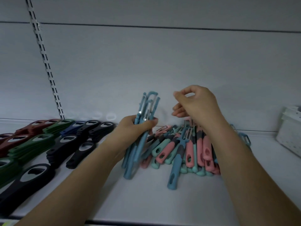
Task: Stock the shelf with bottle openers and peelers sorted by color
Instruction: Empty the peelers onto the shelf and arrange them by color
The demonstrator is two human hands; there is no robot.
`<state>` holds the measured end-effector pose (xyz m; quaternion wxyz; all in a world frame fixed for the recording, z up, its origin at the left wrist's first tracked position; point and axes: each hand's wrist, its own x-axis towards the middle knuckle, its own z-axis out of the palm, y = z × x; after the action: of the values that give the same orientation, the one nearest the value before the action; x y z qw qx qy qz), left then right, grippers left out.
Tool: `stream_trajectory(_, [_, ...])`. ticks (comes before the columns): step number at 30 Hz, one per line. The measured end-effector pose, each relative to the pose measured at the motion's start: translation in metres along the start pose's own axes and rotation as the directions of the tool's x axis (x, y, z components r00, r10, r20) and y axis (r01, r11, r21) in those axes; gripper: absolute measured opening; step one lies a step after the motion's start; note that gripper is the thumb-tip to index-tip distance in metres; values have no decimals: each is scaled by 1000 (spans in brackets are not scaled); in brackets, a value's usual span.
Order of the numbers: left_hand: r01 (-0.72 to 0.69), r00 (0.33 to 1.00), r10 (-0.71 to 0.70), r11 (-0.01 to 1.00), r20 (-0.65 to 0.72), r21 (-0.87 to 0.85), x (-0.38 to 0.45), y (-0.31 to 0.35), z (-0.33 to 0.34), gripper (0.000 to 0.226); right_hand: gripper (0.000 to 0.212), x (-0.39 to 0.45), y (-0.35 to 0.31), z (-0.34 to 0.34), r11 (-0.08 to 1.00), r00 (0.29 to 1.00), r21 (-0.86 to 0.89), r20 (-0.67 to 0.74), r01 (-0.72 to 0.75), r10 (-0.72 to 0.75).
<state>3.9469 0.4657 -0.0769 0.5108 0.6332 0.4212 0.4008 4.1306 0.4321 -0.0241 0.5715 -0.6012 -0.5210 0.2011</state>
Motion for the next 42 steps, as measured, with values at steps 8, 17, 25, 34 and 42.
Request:
stream_trajectory(8, [-412,878,336,893,-340,-180,6,6,-20,29,12,-1,18,21,951,980,-255,137,175,-144])
stream_trajectory(17, [-272,924,250,962,-288,-38,13,-7,-19,9,45,-5,51,56,686,691,-520,722,509,36])
stream_trajectory(25, [111,973,-105,994,-204,17,13,-14,-32,20,46,4,43,37,712,728,-560,678,423,102])
stream_trajectory(34, [150,972,29,686,-233,711,3,-13,-16,31,44,5,38,32,698,728,-571,678,431,105])
stream_trajectory(42, [103,989,56,420,-139,902,-27,-20,-13,35,40,4,38,30,710,714,-557,691,430,109])
